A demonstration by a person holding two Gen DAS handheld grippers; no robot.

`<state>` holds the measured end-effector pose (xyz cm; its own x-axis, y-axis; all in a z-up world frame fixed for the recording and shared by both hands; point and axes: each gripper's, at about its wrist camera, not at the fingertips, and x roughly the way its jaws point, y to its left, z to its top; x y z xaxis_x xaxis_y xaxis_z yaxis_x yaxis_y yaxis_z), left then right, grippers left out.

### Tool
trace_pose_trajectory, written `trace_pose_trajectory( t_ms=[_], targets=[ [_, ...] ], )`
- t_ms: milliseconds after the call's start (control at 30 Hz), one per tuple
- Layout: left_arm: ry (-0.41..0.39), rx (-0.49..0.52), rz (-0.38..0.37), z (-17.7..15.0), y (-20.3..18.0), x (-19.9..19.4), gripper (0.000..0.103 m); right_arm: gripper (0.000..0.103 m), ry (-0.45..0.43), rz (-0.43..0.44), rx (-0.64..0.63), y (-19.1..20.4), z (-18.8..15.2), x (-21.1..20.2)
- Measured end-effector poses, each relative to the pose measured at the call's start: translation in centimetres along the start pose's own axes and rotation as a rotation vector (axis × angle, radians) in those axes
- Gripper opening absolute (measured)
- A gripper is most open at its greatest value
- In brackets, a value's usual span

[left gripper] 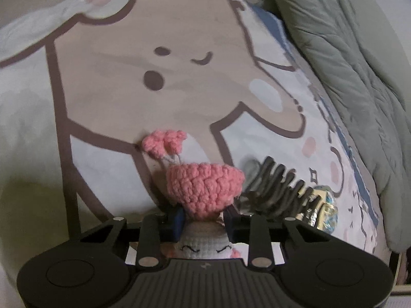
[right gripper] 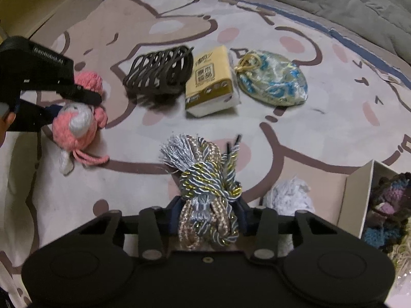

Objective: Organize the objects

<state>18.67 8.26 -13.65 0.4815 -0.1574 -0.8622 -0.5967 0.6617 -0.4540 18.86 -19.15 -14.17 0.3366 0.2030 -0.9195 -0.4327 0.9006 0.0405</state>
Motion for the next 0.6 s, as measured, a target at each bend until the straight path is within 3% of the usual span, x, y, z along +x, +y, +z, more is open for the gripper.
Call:
trace_pose_trajectory(
  t_ms=[600],
  targets=[
    [-0.172,0.384,-0.039,-3.6,-5.0,-8.2,0.032,0.041,-0.236,-0.019,0.197,-1.6,-0.4,-9.1]
  ],
)
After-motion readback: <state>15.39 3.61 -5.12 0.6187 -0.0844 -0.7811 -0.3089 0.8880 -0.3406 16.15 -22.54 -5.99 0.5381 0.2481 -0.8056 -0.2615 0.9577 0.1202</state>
